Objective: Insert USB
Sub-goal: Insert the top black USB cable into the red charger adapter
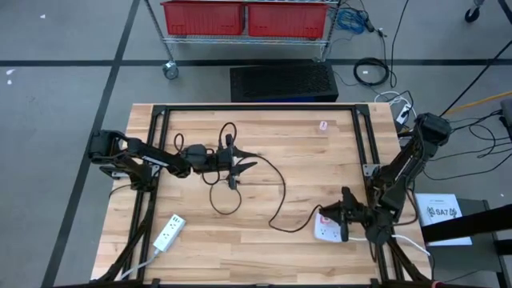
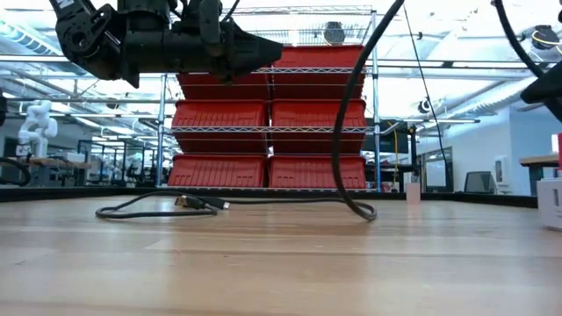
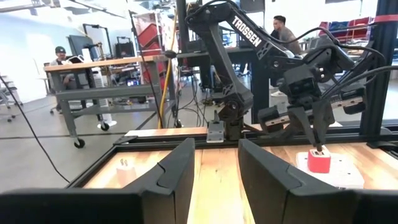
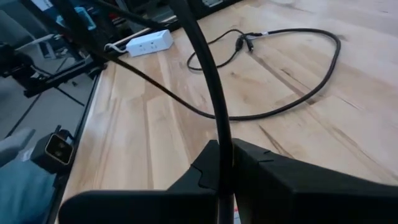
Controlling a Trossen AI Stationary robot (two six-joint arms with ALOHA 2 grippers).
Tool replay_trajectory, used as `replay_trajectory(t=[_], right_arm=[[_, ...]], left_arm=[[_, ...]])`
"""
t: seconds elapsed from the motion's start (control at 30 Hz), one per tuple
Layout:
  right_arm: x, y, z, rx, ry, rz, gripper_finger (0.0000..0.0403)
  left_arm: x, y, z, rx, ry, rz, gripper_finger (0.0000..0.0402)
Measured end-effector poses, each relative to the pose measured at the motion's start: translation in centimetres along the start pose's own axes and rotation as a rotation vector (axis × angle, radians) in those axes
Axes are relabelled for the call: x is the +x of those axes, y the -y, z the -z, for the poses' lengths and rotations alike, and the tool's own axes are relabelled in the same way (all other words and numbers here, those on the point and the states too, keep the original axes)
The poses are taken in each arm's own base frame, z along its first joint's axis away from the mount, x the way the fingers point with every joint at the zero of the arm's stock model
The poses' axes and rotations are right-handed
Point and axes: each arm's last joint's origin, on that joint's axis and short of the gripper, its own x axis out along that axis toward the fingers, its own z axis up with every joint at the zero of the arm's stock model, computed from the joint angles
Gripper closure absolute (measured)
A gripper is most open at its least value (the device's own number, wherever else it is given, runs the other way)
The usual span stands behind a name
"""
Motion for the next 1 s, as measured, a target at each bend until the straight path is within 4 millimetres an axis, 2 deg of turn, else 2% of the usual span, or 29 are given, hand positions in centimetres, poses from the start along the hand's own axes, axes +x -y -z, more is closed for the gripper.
replay_trajectory(t=[0.17,0.37,0.57,0.7,0.77,1.0], right_arm=[[-0.4,-0.4,0.0,-0.020,-0.009,-0.021,0.0402],[-0.4,-1.6,-1.0,-0.094,0.003,-0.030,0.0402],[-0.2,-2.1,-1.8,-0.154,0.031,-0.020,0.0402],[-0.3,-2.4,-2.2,-0.182,0.047,-0.016,0.0402],[-0.3,-2.5,-2.3,-0.185,0.059,-0.011,0.0402],[-0.4,-2.5,-2.4,-0.185,0.065,-0.014,0.0402]], left_arm=[[0.0,0.0,0.1,0.000,-0.006,0.006,0.0271],[0.1,0.8,0.3,0.005,-0.039,0.099,0.0283],[1.9,2.1,0.2,0.124,-0.236,0.169,0.0331],[4.1,2.5,0.3,0.173,-0.274,0.218,0.0378],[5.2,2.8,1.1,0.167,-0.285,0.271,0.0394],[9.1,4.4,5.7,0.136,-0.370,0.386,0.0398]])
